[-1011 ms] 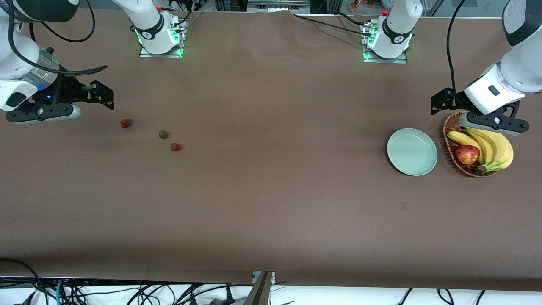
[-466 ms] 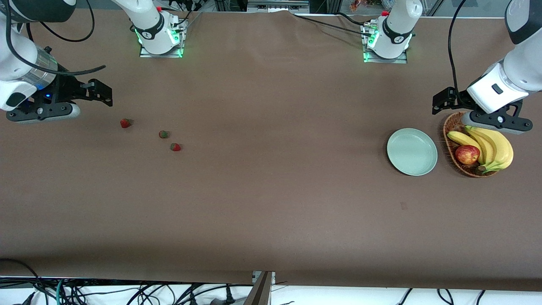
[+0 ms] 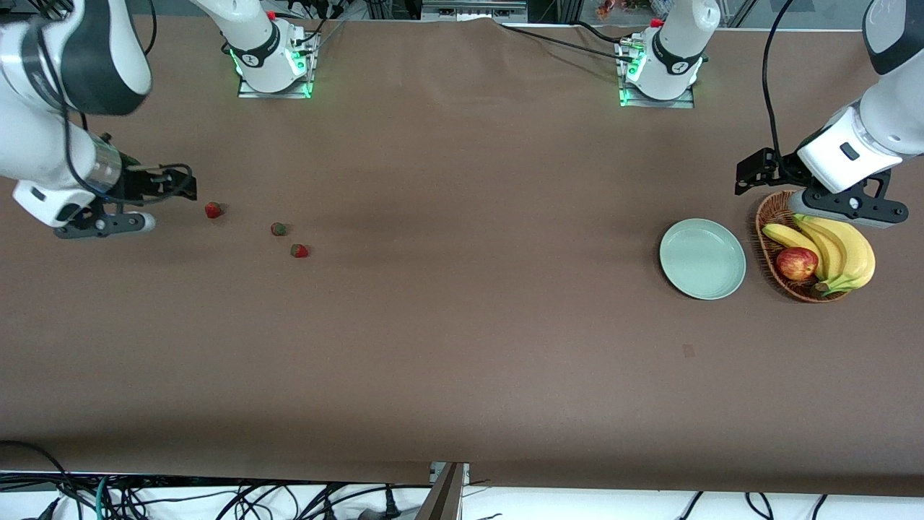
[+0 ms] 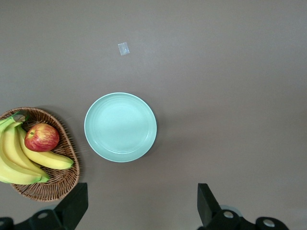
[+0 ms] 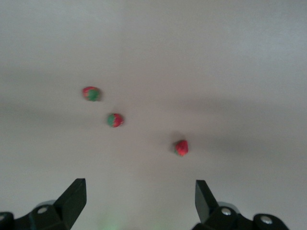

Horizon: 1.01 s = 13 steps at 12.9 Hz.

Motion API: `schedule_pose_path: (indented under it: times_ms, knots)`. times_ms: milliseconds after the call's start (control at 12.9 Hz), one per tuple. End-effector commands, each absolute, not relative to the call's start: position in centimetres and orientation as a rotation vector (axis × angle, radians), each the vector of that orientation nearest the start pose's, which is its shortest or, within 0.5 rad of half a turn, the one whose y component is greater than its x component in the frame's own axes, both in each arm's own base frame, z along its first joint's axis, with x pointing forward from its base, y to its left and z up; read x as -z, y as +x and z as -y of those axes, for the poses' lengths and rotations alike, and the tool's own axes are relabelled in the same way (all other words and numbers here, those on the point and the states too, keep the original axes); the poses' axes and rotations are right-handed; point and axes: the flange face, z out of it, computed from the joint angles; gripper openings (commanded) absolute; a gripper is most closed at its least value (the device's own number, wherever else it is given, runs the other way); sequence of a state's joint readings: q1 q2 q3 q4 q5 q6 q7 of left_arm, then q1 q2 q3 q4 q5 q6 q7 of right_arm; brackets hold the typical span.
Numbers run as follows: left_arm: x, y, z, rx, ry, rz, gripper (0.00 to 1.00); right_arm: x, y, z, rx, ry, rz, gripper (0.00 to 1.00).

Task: Collect all strawberries into plate
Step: 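Lower the right gripper onto a red strawberry and grasp it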

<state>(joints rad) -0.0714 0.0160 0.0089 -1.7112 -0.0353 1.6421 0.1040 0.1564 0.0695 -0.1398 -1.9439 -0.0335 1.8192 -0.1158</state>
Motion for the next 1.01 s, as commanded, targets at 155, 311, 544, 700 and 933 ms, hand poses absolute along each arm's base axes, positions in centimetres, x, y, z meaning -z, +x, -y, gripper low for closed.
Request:
schedule_pose_path:
  times_ms: [155, 311, 544, 700, 933]
  knots:
    - [-56.3, 55.2, 4.0, -0.135, -3.184, -0.173, 1.00, -31.8, 50.9, 3.5, -0.243, -3.151, 0.293, 1.00]
    - [-56.3, 55.2, 4.0, -0.135, -3.184, -0.168, 1.00, -29.0, 50.5, 4.6, -0.290, -3.147, 0.308, 1.00]
    - [-56.3, 55.1, 3.9, -0.137, -3.175, -0.159, 1.00, -24.6, 48.8, 5.8, -0.288, -3.155, 0.305, 1.00]
    - [-56.2, 55.2, 3.8, -0.140, -3.169, -0.148, 1.00, -22.3, 47.4, 6.9, -0.259, -3.164, 0.319, 0.99]
    - [-56.2, 55.2, 3.8, -0.140, -3.169, -0.150, 1.00, -20.3, 46.7, 8.0, -0.299, -3.165, 0.283, 0.95]
